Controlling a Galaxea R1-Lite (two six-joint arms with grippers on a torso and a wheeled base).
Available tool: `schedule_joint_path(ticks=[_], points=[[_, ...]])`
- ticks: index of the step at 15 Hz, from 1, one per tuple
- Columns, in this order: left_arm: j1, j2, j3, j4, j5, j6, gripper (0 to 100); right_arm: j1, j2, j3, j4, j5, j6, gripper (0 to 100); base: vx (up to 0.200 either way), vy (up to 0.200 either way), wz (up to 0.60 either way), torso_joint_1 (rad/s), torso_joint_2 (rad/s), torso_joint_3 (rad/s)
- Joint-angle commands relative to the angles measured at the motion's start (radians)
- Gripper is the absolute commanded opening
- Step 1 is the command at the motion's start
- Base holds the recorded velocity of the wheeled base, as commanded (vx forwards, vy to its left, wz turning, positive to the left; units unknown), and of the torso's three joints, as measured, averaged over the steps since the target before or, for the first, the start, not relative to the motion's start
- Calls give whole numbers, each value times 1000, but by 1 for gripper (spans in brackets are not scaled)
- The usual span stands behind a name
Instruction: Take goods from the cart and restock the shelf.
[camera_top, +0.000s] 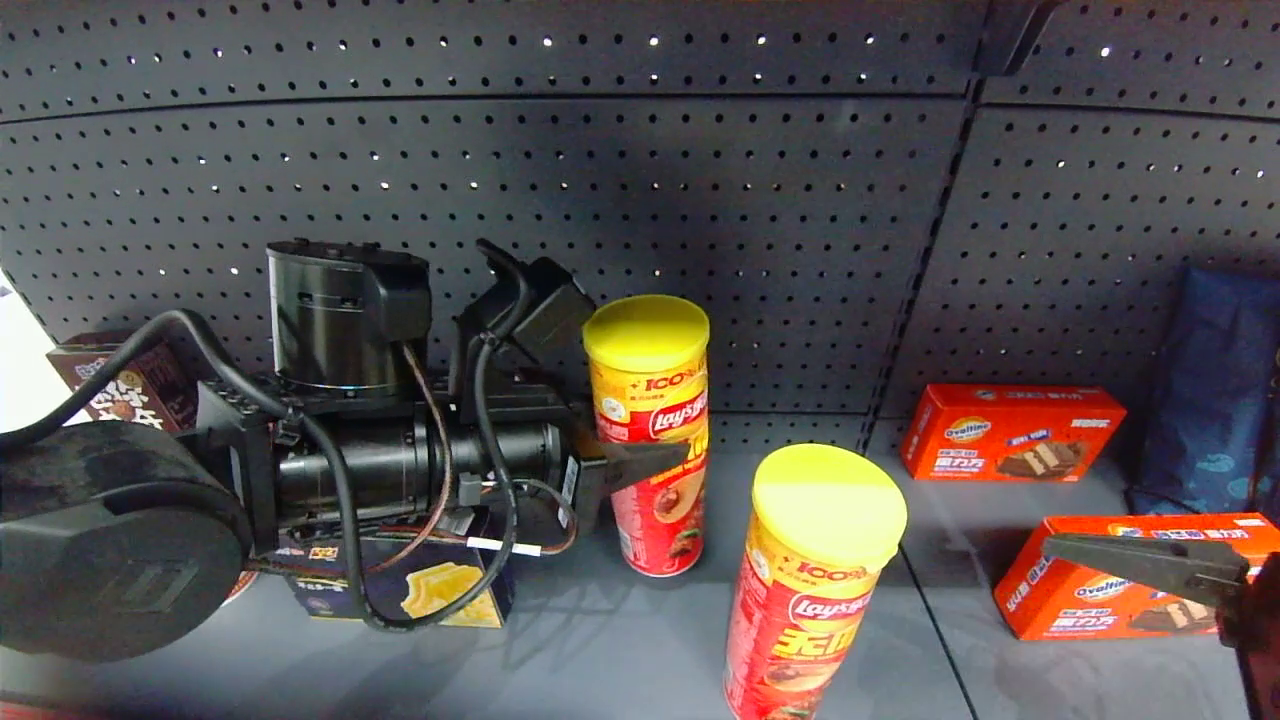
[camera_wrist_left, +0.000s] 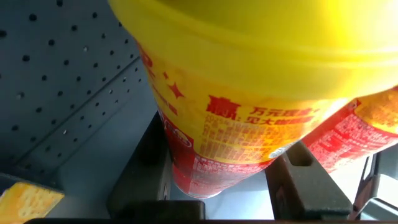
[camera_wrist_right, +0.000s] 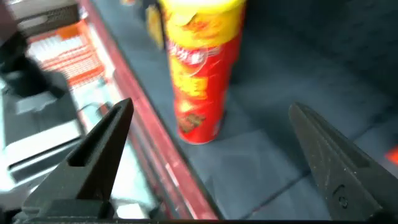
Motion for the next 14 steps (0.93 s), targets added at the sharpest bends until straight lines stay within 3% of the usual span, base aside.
schedule_joint_path(ticks=[1, 3, 4, 6, 8, 14], points=[[24, 8, -12, 0, -23, 0, 0, 4, -121, 18, 55, -51, 0, 100, 0, 0, 0, 0, 0, 0], [27, 34, -32, -8, -42, 2, 0, 4, -196, 3, 177, -80, -1, 100, 0, 0, 0, 0, 0, 0], [42, 70, -44, -54, -58, 2, 0, 3, -272, -16, 306, -114, -1, 100, 0, 0, 0, 0, 0, 0], [40, 105, -38, -131, -68, -2, 0, -12, -358, -27, 421, -160, 22, 100, 0, 0, 0, 0, 0, 0], [39, 116, -41, -134, -82, -2, 0, -15, -420, -8, 435, -170, 95, 100, 0, 0, 0, 0, 0, 0], [40, 151, -50, -135, -117, -2, 0, -45, -440, 32, 467, -215, 94, 100, 0, 0, 0, 0, 0, 0]])
